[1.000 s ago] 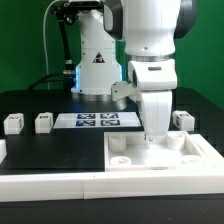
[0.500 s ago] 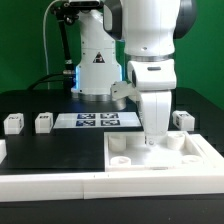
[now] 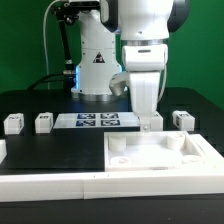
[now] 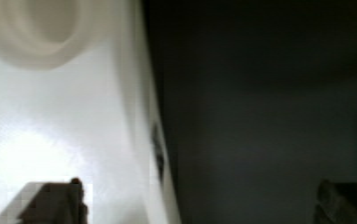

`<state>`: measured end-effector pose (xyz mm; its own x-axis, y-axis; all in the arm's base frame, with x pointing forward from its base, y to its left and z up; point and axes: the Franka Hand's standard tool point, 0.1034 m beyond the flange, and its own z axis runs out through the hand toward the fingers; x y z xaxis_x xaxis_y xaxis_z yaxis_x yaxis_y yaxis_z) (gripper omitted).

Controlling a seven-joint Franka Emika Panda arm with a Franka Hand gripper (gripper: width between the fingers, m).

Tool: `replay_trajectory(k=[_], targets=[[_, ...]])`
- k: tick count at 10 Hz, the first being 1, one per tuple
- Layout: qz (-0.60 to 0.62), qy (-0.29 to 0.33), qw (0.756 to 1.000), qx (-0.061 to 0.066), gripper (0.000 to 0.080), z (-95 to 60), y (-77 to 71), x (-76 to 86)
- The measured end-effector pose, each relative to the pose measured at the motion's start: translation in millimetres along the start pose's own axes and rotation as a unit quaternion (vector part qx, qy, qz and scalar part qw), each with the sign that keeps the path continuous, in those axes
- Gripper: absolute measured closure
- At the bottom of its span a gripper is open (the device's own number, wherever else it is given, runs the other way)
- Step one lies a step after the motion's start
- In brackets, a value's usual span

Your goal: Assemble square table

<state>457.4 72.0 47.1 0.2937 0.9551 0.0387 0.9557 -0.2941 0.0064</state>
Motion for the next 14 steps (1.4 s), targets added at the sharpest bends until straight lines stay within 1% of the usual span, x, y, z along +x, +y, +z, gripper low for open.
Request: replay_trajectory(k=[1, 2, 3, 7, 8, 9, 10, 11, 12, 14], targets=[[0.030, 0.005, 0.999, -0.012, 0.0151, -6.7, -6.2, 4.5], [0.055, 0.010, 0.998, -0.019, 0.0151, -10.5, -11.9, 10.2], [0.076, 0.010, 0.997, -0.018, 0.0151, -10.5, -16.2, 13.8], [0.085, 0.010, 0.996, -0.017, 0.0151, -9.3, -14.9, 11.2], [0.122, 0.010, 0.992, -0.016, 0.0151, -9.2, -15.6, 11.7], [0.206, 0.025, 0.978, -0.026, 0.0151, -9.8, -19.5, 15.7], [0.278, 0.030, 0.960, -0.023, 0.0151, -8.2, -29.8, 19.7], [0.349, 0.034, 0.936, -0.019, 0.0151, -6.7, -39.5, 27.2], [0.400, 0.038, 0.916, -0.014, 0.0151, -5.4, -49.8, 40.2], [0.512, 0.041, 0.858, -0.001, 0.0151, -2.5, -63.2, 58.6]])
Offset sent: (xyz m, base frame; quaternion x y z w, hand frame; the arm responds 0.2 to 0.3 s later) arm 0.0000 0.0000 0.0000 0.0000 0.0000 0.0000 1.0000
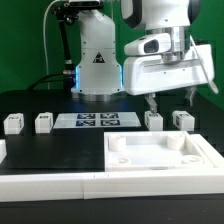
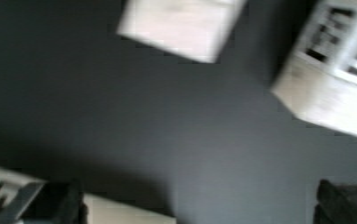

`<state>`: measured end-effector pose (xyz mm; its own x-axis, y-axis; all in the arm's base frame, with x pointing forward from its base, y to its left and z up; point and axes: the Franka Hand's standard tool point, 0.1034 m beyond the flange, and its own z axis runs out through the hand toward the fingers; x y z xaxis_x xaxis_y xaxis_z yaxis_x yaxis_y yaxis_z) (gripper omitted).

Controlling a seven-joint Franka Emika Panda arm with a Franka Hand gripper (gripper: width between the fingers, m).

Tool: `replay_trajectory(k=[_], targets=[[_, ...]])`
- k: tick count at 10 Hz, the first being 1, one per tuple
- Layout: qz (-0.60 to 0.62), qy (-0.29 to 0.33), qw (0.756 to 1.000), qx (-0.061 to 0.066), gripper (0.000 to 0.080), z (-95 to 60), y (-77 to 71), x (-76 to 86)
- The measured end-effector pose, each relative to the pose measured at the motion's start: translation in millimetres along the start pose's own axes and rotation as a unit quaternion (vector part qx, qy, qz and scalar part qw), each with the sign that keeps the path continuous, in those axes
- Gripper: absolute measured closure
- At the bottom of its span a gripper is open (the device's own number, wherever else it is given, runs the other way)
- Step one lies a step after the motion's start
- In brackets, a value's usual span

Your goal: Assemble square table

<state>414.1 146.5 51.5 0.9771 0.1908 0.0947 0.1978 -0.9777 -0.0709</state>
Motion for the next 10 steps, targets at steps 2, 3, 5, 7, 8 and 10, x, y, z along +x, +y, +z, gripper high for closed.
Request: replay_trajectory(k=[2, 3, 5, 7, 8, 10], targets=[[0.070, 0.001, 0.998, 0.005, 0.0151, 2.4, -5.0, -1.2], [0.095, 0.001, 0.995, 0.007, 0.0151, 2.6, -5.1, -1.4], [0.094, -0.001, 0.996, 0.007, 0.0151, 2.8, -5.0, -2.0], [0.092, -0.018, 0.996, 0.007, 0.0151, 4.5, -11.1, -5.7], [0.087, -0.056, 0.995, 0.006, 0.0151, 6.8, -16.9, -14.0], [0.088, -0.127, 0.988, 0.007, 0.0151, 6.1, -27.3, -7.5]])
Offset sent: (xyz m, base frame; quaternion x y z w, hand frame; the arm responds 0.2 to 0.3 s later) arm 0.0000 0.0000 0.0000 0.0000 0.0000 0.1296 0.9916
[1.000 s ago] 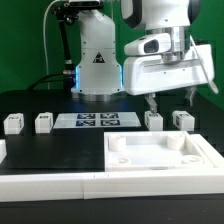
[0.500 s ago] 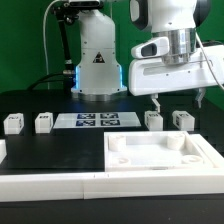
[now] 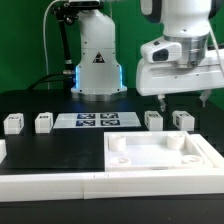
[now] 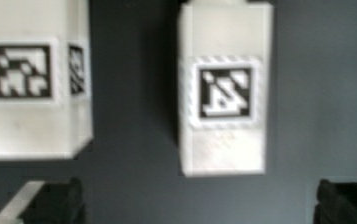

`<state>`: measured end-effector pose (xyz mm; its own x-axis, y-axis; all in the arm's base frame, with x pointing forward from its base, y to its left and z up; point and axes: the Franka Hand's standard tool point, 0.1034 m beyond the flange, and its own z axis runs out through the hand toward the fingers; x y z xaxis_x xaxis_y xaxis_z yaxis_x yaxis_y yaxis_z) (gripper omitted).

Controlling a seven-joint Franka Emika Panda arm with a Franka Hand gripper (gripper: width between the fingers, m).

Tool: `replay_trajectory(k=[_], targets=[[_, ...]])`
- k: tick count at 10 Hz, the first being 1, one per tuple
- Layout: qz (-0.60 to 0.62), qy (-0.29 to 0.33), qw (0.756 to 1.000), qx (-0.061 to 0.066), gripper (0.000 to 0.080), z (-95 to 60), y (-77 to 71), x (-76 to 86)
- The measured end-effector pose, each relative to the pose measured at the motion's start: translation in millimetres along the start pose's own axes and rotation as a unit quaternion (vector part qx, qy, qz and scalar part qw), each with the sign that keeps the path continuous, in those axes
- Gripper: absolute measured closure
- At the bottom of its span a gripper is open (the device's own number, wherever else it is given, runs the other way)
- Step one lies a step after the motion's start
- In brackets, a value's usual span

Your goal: Assemble square table

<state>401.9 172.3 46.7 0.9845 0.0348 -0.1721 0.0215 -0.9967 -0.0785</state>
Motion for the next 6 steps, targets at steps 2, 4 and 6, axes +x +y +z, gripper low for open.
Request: replay_trajectory(k=[2, 4, 6], targets=[[0.000, -0.081, 0.997, -0.006, 0.0151, 1.4, 1.8, -6.4], [0.006, -0.146, 0.989, -0.008, 0.0151, 2.4, 2.8, -6.7], [0.007, -0.198, 0.980, -0.012, 0.0151, 8.6, 1.8, -13.0]])
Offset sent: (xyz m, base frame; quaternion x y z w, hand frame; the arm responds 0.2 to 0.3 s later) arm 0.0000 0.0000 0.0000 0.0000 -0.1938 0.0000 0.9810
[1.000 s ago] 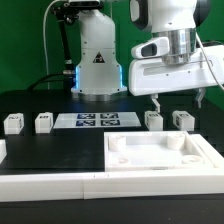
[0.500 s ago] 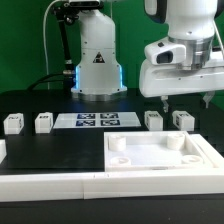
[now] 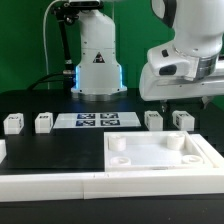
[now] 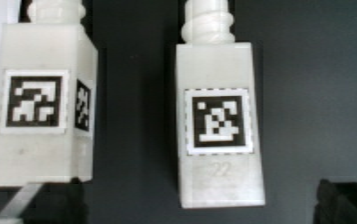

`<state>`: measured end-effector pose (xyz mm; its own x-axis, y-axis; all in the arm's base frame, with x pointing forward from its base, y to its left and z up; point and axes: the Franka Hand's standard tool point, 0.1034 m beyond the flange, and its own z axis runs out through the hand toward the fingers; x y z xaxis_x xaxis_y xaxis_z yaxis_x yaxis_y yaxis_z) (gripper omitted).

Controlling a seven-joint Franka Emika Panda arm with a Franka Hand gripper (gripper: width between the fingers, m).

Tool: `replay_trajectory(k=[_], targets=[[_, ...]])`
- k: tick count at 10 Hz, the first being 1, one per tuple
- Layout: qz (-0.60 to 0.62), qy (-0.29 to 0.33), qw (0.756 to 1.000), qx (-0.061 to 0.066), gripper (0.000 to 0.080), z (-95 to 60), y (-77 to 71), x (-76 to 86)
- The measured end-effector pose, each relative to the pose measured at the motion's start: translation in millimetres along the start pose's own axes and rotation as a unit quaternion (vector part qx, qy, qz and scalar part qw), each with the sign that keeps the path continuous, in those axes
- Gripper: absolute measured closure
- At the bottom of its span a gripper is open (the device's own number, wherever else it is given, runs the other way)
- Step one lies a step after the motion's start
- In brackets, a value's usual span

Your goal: Assemble square table

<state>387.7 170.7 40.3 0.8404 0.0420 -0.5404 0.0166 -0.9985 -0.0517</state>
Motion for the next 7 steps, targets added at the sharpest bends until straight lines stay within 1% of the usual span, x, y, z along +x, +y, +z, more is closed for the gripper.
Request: replay_trajectory(k=[2, 3, 4, 5, 6, 7], targets=[[-0.001, -0.059, 0.998, -0.004, 0.0151, 9.0, -5.2, -1.5], [-0.003, -0.093, 0.996, -0.006, 0.0151, 12.8, -4.9, -4.8], [-0.003, -0.116, 0.993, -0.006, 0.0151, 15.9, -5.2, -3.0], [-0.004, -0.159, 0.987, -0.009, 0.0151, 18.7, -6.1, -6.5], [-0.004, -0.163, 0.987, -0.008, 0.0151, 21.6, -7.5, -1.2], [-0.004, -0.163, 0.987, -0.009, 0.0151, 23.2, -8.4, -2.1]])
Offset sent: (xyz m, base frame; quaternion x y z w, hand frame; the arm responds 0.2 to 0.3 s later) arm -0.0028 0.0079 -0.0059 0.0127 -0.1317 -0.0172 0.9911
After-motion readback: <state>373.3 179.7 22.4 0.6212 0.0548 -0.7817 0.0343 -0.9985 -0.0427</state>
